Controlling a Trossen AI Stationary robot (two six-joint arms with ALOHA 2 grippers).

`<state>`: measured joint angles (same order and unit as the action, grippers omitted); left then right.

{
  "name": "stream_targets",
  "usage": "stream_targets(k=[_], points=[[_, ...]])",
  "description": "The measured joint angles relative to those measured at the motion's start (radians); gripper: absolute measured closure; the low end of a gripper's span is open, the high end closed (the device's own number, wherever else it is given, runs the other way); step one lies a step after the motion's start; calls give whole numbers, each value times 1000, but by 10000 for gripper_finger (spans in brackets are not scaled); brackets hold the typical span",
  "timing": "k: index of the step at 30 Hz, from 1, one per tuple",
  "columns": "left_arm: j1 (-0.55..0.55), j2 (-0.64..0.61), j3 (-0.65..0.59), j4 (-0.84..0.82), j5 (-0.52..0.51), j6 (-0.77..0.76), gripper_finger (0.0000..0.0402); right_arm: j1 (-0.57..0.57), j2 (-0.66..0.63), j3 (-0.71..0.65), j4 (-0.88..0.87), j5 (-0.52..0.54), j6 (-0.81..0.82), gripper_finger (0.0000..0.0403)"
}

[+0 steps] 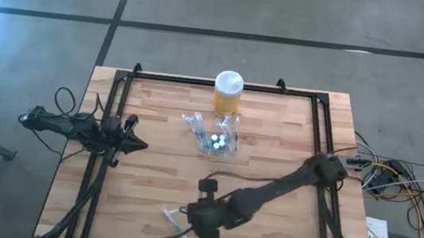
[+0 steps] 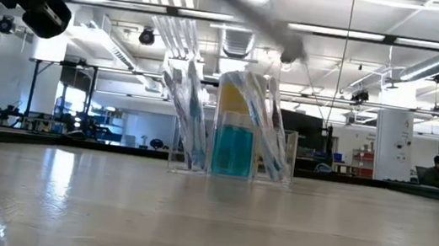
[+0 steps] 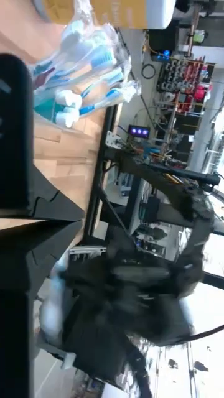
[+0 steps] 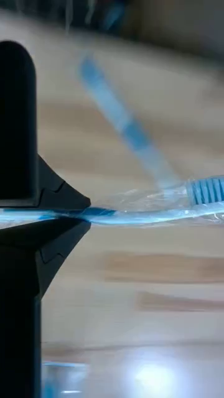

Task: Pick & Place toothbrushing station
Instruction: Put the blue toothbrush into the transparent organizer

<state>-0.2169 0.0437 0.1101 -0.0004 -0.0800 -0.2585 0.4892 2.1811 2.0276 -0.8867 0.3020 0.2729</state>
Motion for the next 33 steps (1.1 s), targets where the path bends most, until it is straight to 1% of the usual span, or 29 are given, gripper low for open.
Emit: stream_targets(k=[3, 5, 9, 11, 13, 17, 20, 22, 25, 28, 31, 33], points=[[0, 0, 0, -1, -1, 23, 392, 8, -153, -120, 147, -13, -100, 393], [0, 0, 0, -6, -1, 36, 392, 16, -266, -232, 262, -28, -183, 393], [0, 0, 0, -21, -8, 83, 392, 31, -486, -506, 604, -162, -368, 391], [0, 0, 0, -20, -9, 90, 392, 32, -596, -636, 747, -192, -413, 391], [0, 0, 0, -20, -10, 90, 392, 32, -694, -757, 843, -197, -448, 391], [0, 0, 0, -19, -22, 85, 392, 22, -857, -988, 952, -186, -515, 391], [0, 0, 0, -20, -93, 97, 392, -1, -990, -1159, 1073, -159, -528, 391], [1, 0, 0, -20, -105, 73, 392, -24, -1070, -1269, 1178, -156, -517, 391], [0, 0, 0, -25, -73, 19, 393, -48, -1162, -1430, 1327, -148, -462, 391], [0, 0, 0, -26, -53, 13, 398, -52, -1223, -1569, 1479, -150, -420, 391], [0, 0, 0, -34, -70, 24, 394, -57, -1229, -1684, 1647, -146, -418, 391], [0, 0, 3, -40, -104, -7, 392, -66, -1220, -1720, 1797, -90, -441, 390]])
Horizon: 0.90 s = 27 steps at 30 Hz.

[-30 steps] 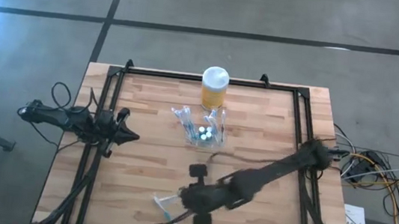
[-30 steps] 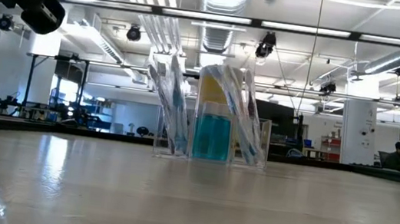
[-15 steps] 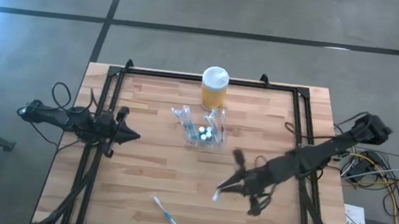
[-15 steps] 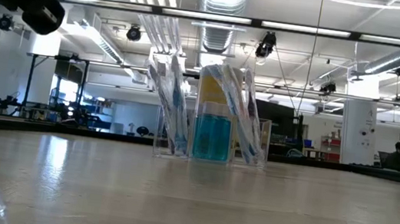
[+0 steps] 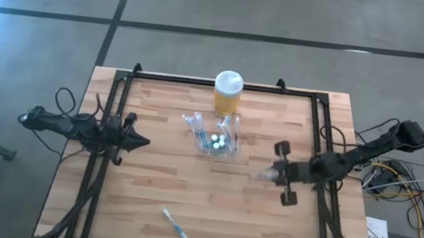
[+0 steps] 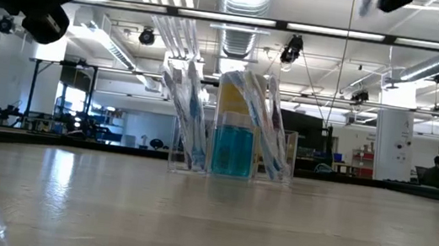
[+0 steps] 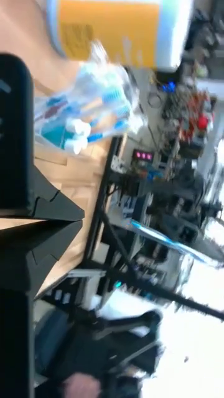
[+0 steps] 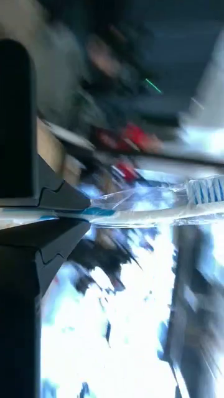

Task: Pick & Place toothbrushing station
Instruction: Put the blue toothbrush into the transparent organizer

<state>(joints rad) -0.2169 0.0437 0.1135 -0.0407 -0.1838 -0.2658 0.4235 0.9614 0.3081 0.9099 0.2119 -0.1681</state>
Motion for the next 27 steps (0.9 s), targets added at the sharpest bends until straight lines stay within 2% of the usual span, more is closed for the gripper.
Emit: stream_targets(k=[3, 9, 13, 18, 21, 27], points=[[0, 0, 12, -17, -53, -79, 394, -25, -7, -20, 88, 88, -5, 390], [-1, 0, 32, -70, -32, 3, 396, -50, -36, -50, 67, 46, 15, 390], [-1, -2, 102, -156, -46, -2, 392, -53, -60, -87, 58, 54, 3, 390], [-1, -3, 199, -261, -9, 37, 394, -51, -82, -133, 59, 55, 25, 390], [-1, -4, 216, -267, -9, 96, 398, -52, -85, -152, 59, 100, 55, 390], [-2, -15, 213, -294, -9, 198, 391, -51, -120, -206, 70, 104, 79, 390]])
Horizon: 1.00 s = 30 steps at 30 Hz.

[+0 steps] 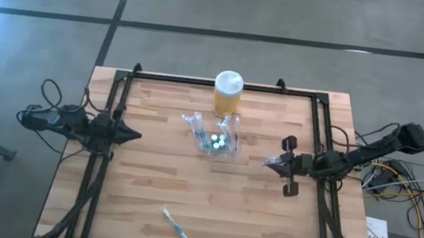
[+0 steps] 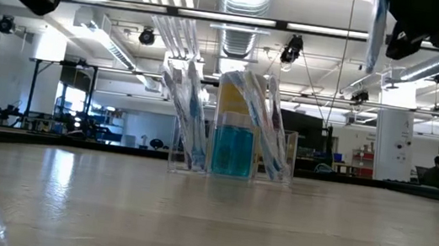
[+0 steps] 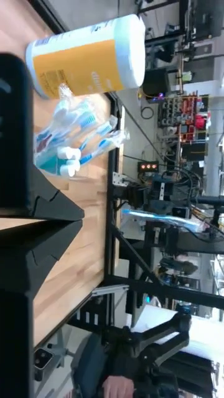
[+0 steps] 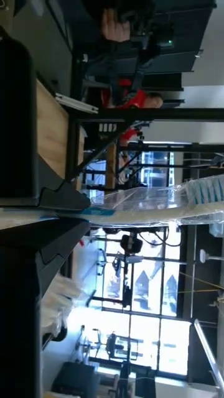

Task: Pick & Place toothbrushing station
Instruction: Put the blue toothbrush into the transparent organizer

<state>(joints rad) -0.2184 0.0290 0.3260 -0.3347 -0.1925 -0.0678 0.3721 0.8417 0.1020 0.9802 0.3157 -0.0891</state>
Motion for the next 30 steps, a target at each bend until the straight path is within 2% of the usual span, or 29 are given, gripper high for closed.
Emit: stream_targets(k=[6, 16, 19, 23, 27, 30], points=[[0, -4, 1, 21, -14, 7, 385, 0, -169, -93, -11, 6, 27, 390], [-1, -4, 1, 37, -61, 36, 392, -22, -560, -22, -710, 97, 43, 390], [-1, -4, 0, 42, -80, 47, 393, -30, -689, -22, -846, 158, 90, 390], [0, -2, -2, 46, -115, 106, 394, -40, -841, -26, -977, 152, 138, 390], [0, 2, -3, 48, -114, 138, 394, -39, -820, -26, -974, 140, 152, 390], [0, 7, -4, 53, -113, 120, 394, -39, -782, -26, -909, 131, 167, 390]])
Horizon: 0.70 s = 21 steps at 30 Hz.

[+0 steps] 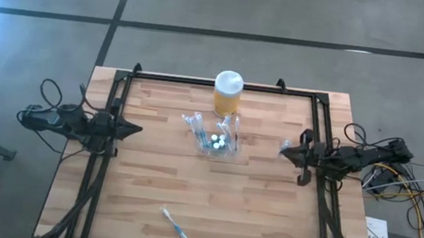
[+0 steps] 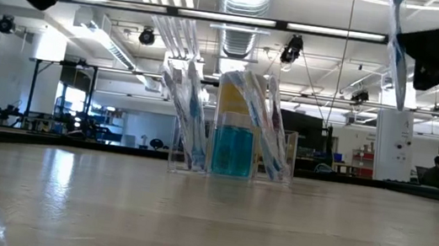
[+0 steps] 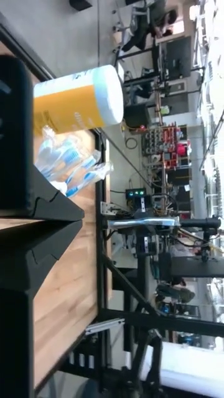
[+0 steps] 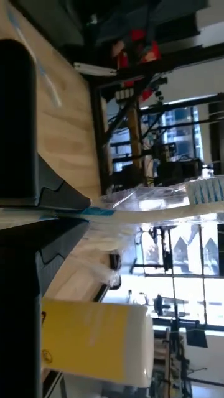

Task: Pick & Place toothbrushing station
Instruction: Put the blue toothbrush into the transparent organizer

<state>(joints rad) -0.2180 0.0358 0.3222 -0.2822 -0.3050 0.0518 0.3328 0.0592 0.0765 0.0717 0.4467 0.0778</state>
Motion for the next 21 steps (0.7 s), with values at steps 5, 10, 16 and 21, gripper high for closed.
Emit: stream_targets(k=[5, 10, 16, 21], points=[[0, 3, -1, 2, -9, -24, 394, 0, 129, 37, 199, -9, 11, 390], [0, 4, -19, 45, -10, -23, 394, 0, 367, 169, 224, -2, 20, 390], [0, 5, -78, 110, -9, -10, 394, -23, 703, 357, 312, -2, -79, 390], [0, 5, -121, 168, -9, -2, 394, -95, 927, 448, 525, -182, -186, 390]])
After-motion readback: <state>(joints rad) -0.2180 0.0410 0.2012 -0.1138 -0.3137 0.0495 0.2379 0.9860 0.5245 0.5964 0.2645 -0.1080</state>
